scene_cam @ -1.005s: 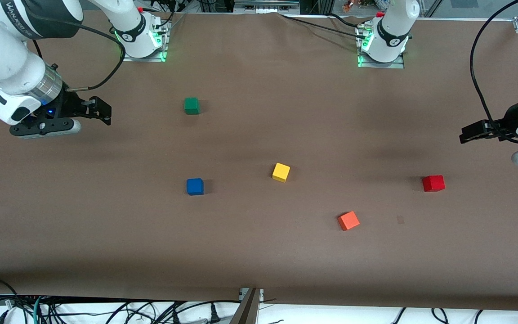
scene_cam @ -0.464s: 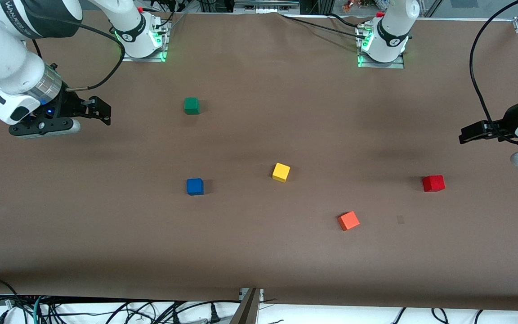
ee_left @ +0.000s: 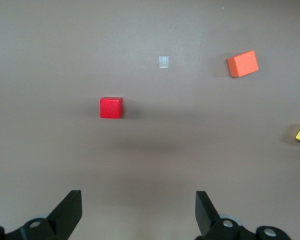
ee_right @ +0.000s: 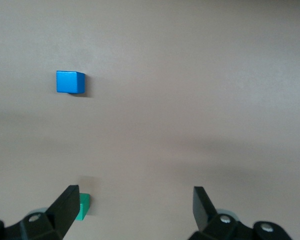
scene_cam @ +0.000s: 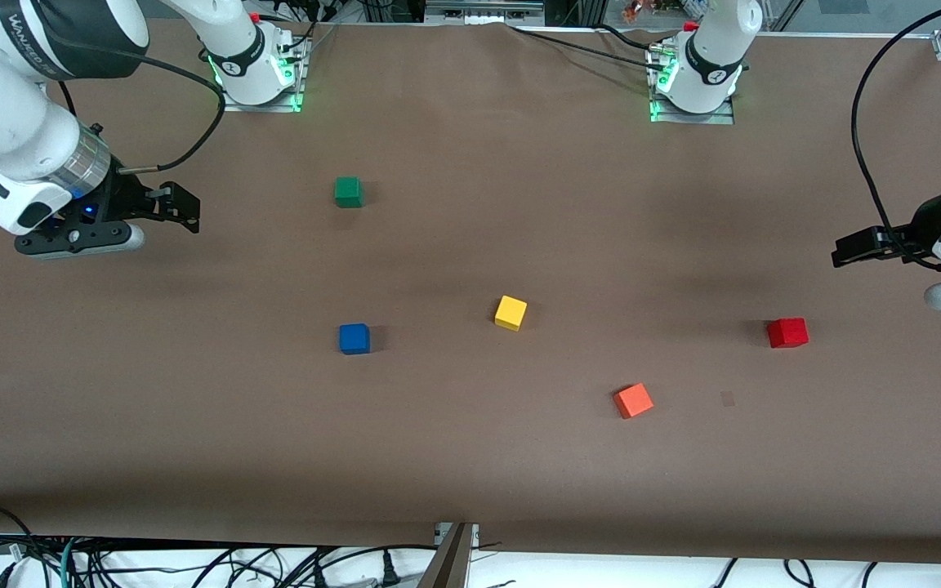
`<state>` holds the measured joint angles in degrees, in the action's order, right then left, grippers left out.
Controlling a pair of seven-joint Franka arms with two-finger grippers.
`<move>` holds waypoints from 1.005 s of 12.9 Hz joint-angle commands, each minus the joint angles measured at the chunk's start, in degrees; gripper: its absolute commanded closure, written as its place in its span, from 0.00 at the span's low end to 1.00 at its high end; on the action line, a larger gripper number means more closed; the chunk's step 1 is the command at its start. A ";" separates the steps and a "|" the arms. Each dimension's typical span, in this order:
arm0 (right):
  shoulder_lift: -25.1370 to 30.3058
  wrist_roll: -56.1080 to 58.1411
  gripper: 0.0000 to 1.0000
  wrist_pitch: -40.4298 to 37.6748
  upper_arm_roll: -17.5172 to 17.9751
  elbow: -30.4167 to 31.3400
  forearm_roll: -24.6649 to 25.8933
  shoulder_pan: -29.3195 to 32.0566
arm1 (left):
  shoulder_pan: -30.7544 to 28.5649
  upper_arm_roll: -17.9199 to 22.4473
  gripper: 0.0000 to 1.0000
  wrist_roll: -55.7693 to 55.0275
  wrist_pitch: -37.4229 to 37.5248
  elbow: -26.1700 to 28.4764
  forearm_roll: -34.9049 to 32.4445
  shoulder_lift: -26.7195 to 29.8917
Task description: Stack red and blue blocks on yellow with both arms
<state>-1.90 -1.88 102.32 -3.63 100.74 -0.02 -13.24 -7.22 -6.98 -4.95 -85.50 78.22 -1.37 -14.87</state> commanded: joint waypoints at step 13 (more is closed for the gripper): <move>-0.48 1.09 0.00 -1.60 0.20 -4.06 0.20 0.76 | -6.13 1.88 0.00 11.80 -15.44 -0.11 0.31 -17.20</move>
<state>-1.94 -1.77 101.86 -3.68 98.03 0.00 -12.95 -12.12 -5.02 3.14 -96.23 76.43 -1.37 -28.48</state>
